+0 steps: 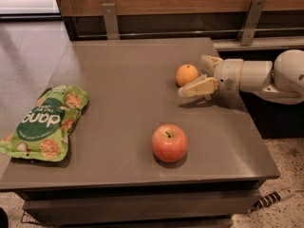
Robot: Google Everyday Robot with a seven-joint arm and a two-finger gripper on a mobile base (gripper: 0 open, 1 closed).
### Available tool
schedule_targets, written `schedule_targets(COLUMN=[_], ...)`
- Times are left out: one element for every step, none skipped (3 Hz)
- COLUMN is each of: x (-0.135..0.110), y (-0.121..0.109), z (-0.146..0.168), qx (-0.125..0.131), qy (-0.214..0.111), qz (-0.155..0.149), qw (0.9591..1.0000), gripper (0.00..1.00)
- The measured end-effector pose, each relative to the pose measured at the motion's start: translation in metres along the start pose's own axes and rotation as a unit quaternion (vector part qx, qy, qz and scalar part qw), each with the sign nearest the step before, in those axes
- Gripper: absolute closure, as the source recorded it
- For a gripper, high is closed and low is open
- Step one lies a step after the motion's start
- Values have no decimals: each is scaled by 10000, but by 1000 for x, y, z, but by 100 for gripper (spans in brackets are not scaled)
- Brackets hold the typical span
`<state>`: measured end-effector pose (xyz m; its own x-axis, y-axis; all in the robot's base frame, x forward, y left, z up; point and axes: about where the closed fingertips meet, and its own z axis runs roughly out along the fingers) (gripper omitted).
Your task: Pick orange
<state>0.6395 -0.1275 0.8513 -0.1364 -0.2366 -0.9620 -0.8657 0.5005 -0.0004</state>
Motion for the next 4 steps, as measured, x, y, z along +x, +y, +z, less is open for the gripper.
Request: schedule_targets(x=[9, 10, 10, 9], y=[6, 8, 10, 11], z=[11, 15, 17, 19], qx=[-141, -183, -204, -226], qy=[23, 24, 23, 22], qz=[48, 49, 48, 45], qw=[9999, 9998, 9998, 9997], gripper=[15, 46, 70, 93])
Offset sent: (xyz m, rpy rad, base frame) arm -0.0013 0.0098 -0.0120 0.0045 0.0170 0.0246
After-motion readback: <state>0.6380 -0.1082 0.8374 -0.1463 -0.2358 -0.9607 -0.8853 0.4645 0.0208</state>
